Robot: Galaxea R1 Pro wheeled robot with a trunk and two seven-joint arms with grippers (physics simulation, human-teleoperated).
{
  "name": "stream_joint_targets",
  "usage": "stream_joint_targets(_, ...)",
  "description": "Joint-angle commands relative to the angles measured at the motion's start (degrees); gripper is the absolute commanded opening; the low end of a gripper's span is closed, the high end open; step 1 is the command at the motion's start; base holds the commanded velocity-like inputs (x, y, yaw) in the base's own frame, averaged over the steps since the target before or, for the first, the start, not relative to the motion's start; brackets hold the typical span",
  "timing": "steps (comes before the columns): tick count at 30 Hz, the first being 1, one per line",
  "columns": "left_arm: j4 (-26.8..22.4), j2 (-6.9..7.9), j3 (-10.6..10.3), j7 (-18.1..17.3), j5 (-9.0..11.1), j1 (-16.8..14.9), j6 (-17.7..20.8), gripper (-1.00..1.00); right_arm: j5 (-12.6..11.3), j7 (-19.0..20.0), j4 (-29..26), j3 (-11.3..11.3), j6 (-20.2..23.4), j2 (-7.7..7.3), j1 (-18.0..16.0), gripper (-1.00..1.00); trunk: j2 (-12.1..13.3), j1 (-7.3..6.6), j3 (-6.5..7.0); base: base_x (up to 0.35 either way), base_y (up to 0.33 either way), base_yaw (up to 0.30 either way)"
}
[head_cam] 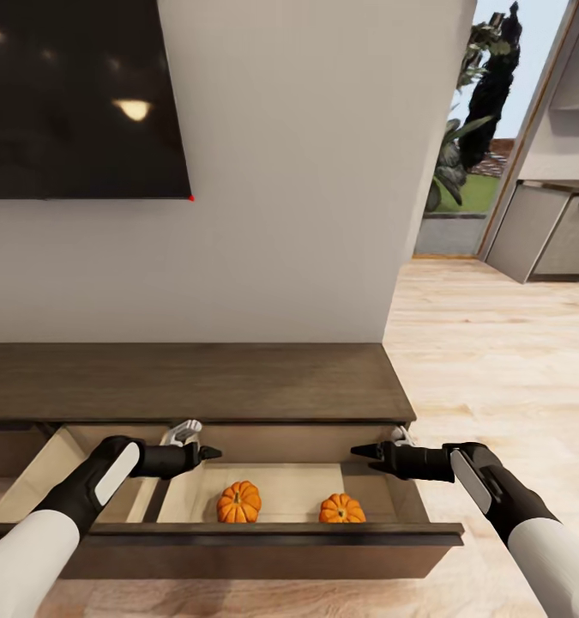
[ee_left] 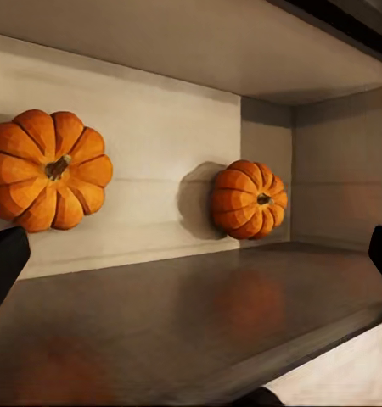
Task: Place each of the two pumpkins and all three candles from the living room inside a cabinet in the living room (use any cabinet), then make sure every cabinet is closed, and position the cauldron so it is next to a table in the living room.
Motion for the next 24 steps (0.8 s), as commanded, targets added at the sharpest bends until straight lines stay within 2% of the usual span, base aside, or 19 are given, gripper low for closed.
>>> stream_joint_targets(1, -0.5, 0.02, 0.0, -0.1, 0.0, 0.0, 0.7, 1.00, 0.0, 0.0, 0.0, 0.0, 0.0, -0.01, 0.0, 1.00, 0.4, -0.22, 0.18, -0.003, 0.000, 0.000)
stream_joint_targets(10, -1.2, 0.18, 0.1, -0.5, 0.0, 0.1, 2.2, 1.00, 0.1, 0.0, 0.0, 0.2, 0.0, -0.08, 0.0, 1.00, 4.0, -2.20, 1.80, 0.000, 0.000, 0.000)
stream_joint_targets(13, -0.7, 0.22, 0.0, -0.5, -0.1, 0.4, 2.3, 1.00, 0.3, 0.0, 0.0, 0.3, 0.2, -0.71, 0.0, 1.00, 5.2, -2.86, 2.34, 0.000, 0.000, 0.000)
stream_joint_targets(17, -0.6, 0.23, -0.2, -0.7, -0.1, 1.0, 3.2, 1.00, 0.4, 1.7, 0.3, 0.4, 4.6, -1.81, 0.0, 1.00, 6.8, -3.74, 3.06, 0.000, 0.000, 0.000)
stream_joint_targets(20, -0.5, 0.23, -0.2, -2.0, -0.2, 2.5, 4.7, 1.00, 0.3, 2.3, 0.5, 5.6, 5.4, -2.07, 0.0, 1.00, 8.0, -4.40, 3.59, 0.000, 0.000, 0.000)
stream_joint_targets(21, -0.6, 0.23, -0.3, -2.9, -0.2, 2.7, 4.8, 1.00, 0.4, 2.7, 0.3, 8.5, 5.5, -2.07, 0.0, 1.00, 8.4, -4.62, 3.77, 0.000, 0.000, 0.000)
stream_joint_targets(24, -0.6, 0.25, -0.3, -5.0, -0.2, 2.9, 4.9, 1.00, 0.5, 5.2, 0.1, 12.8, 5.4, -2.12, 0.0, 1.00, 9.6, -5.28, 4.31, -0.007, 0.000, 0.000)
